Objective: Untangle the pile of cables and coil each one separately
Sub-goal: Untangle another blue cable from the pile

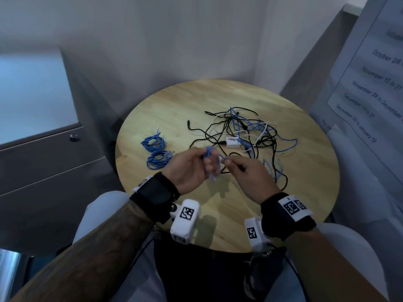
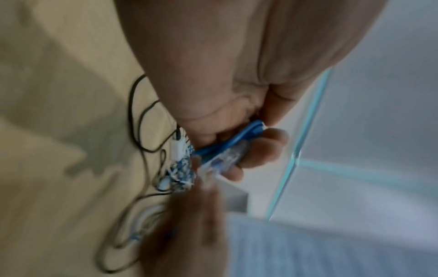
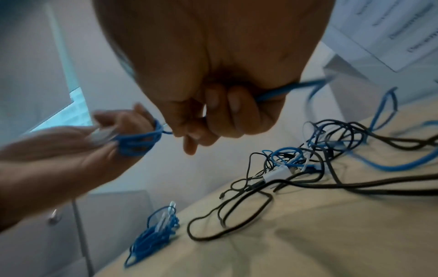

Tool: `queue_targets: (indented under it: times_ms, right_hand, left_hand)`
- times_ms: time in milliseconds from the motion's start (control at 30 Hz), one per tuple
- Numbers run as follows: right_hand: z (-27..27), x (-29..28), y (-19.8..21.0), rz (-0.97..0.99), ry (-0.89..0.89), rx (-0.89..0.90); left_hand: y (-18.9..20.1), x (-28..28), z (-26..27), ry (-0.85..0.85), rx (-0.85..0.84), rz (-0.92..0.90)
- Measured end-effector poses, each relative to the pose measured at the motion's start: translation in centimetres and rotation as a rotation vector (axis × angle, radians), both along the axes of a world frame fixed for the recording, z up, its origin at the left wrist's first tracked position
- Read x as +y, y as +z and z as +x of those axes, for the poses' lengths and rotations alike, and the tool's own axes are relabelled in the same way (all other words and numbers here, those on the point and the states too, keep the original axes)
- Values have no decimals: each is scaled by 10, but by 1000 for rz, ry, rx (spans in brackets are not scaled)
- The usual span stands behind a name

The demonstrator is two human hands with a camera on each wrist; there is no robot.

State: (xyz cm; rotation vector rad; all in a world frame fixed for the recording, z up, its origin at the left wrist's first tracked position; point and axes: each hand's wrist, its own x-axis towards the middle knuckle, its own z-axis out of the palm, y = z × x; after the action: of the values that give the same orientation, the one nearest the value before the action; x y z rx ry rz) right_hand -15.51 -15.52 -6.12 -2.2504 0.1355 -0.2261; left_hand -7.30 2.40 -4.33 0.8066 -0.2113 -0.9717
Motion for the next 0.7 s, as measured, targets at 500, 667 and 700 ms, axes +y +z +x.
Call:
queue_targets:
  times_ms: [500, 667, 700]
  right_hand:
    - [-17, 22, 17, -36, 236, -104]
    - [-6, 8, 17, -45, 68, -212]
    - [-5, 6, 14, -24, 40, -217]
  left_hand:
    - [-16, 4, 18, 499, -718, 459]
    - [-14, -9, -10, 73, -817, 481]
    - [-13, -10, -11, 15, -736, 460]
